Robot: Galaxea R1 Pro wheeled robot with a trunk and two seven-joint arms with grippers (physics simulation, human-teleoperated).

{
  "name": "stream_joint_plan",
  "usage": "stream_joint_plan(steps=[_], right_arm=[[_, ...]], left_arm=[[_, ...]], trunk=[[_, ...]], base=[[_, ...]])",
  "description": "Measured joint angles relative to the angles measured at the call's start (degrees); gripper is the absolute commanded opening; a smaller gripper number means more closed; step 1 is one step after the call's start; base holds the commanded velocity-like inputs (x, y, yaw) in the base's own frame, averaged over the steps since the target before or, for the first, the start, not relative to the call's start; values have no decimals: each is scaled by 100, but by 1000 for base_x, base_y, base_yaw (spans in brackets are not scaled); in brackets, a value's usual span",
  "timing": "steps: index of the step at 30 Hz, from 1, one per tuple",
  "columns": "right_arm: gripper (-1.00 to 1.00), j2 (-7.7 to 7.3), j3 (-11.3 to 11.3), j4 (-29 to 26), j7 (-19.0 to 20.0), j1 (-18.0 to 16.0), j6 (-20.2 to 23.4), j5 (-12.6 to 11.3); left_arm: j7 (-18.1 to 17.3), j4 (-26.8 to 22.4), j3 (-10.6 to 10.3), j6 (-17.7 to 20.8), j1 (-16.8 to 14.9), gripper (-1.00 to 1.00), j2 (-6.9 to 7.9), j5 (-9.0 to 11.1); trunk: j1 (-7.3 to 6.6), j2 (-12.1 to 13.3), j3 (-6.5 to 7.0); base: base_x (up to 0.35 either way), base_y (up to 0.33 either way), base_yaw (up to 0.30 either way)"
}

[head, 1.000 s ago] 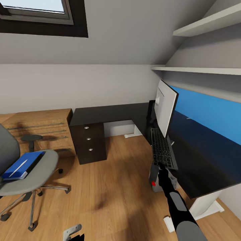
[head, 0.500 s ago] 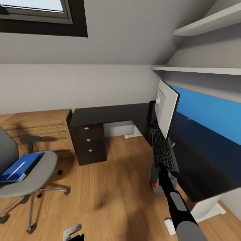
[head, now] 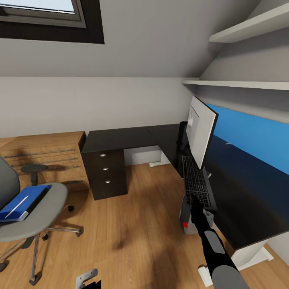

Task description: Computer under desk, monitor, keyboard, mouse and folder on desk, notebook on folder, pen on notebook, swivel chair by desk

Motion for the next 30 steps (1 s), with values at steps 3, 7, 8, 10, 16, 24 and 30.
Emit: stream_joint_plan(steps=[3,7,8,10,16,24,30], right_arm=[[100,-1,-2,0,0,0,0,0],[100,-4,-3,0,0,0,0,0],[100,-4,-5,0,0,0,0,0],[100,-5,-8,0,0,0,0,0],[100,-27,-12,0,0,0,0,-93],[100,-107,-13,0,1,0,0,-302],[100,-124,-11,0,1,0,0,-327]], left_arm=[[0,0,0,0,0,100,0,0],[0,0,0,0,0,100,0,0],[0,0,0,0,0,100,0,0],[0,0,0,0,0,100,0,0],[-1,0,0,0,0,100,0,0],[-1,0,0,0,0,100,0,0],[-3,0,0,0,-1,100,0,0]], trunk=[[0,0,0],[0,0,0],[0,0,0],[0,0,0],[0,0,0],[0,0,0],[0,0,0]], base=[[2,0,0],[0,0,0],[0,0,0],[0,0,0],[0,0,0],[0,0,0],[0,0,0]])
